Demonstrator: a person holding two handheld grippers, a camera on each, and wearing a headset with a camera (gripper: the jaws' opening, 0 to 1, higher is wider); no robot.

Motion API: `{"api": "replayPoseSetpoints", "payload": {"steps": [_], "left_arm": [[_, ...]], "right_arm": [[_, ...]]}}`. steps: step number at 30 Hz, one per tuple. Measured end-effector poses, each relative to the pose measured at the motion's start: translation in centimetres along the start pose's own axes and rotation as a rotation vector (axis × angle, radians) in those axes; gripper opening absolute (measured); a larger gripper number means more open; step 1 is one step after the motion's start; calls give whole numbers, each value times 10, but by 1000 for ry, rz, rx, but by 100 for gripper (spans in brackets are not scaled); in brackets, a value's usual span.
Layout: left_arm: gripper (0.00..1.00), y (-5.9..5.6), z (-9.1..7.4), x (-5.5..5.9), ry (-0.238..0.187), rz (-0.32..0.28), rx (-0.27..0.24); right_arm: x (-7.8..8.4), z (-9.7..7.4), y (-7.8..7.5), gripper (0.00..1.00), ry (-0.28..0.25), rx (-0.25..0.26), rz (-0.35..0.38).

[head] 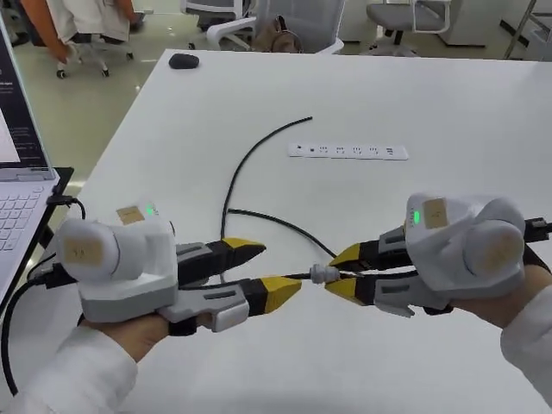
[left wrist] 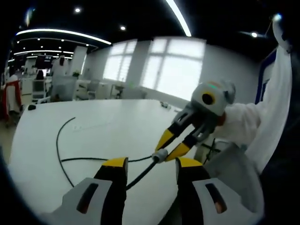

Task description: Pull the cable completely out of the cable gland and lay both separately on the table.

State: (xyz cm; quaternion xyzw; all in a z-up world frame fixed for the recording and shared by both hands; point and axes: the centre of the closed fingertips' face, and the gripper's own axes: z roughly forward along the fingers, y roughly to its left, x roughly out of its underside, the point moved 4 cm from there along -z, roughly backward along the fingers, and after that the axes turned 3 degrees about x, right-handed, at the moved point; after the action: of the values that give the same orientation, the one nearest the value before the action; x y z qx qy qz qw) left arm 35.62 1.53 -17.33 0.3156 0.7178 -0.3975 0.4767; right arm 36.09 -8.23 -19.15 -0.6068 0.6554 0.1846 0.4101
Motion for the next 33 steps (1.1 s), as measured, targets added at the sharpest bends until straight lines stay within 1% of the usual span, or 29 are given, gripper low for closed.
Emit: {"api": "replayPoseSetpoints", "payload": {"steps": [2, 3, 5, 6, 7, 10, 11, 12, 13, 14, 15, 16, 17, 20, 23, 25, 26, 27, 28, 30, 33], "left_arm": [[39, -4, 3, -1, 13, 20, 30], [37, -7, 5, -1, 23, 40, 50], [36, -8, 8, -2, 27, 51, 61], [36, -9, 8, -2, 25, 56, 73], [36, -11, 9, -4, 15, 57, 97], [36, -13, 9, -8, 6, 70, 121], [35, -15, 9, -11, 6, 90, 134], [35, -15, 9, -11, 6, 97, 137], [34, -16, 9, -14, 2, 114, 145], [34, -16, 9, -15, -1, 118, 150], [33, -19, 9, -18, -18, 114, 174], [32, -19, 9, -19, -21, 112, 182], [31, -22, 9, -20, -25, 108, 203], [27, -27, 8, -22, -33, 144, 239], [23, -29, 8, -25, -49, 143, 254], [21, -28, 9, -26, -58, 157, 255], [18, -27, 9, -26, -56, 161, 254], [18, -28, 9, -26, -59, 175, 266], [18, -28, 9, -27, -59, 180, 263], [18, -30, 8, -29, -63, 190, 280], [17, -34, 7, -34, -67, 206, 302]], "right_arm": [[-5, -3, 0, 10, -17, 3, -10], [-9, -5, 0, 10, -34, 9, -23], [-14, -9, 1, 10, -52, 15, -42], [-15, -10, 1, 10, -60, 20, -52], [-19, -13, 2, 10, -80, 22, -67], [-26, -19, 3, 10, -109, 33, -90], [-29, -22, 4, 10, -117, 37, -102], [-29, -23, 4, 10, -119, 38, -104], [-31, -25, 4, 10, -133, 43, -113], [-32, -26, 4, 10, -137, 44, -115], [-33, -27, 4, 10, -144, 44, -120], [-33, -27, 4, 10, -146, 44, -121], [-35, -28, 5, 10, -150, 46, -127], [-40, -32, 7, 10, -169, 46, -150], [-42, -33, 9, 10, -185, 39, -166], [-43, -33, 10, 10, -197, 48, -177], [-43, -33, 10, 10, -203, 46, -176], [-44, -34, 11, 10, -208, 50, -176], [-44, -34, 11, 10, -213, 52, -175], [-44, -37, 11, 10, -233, 44, -168], [-46, -39, 12, 11, -254, 40, -191]]}}
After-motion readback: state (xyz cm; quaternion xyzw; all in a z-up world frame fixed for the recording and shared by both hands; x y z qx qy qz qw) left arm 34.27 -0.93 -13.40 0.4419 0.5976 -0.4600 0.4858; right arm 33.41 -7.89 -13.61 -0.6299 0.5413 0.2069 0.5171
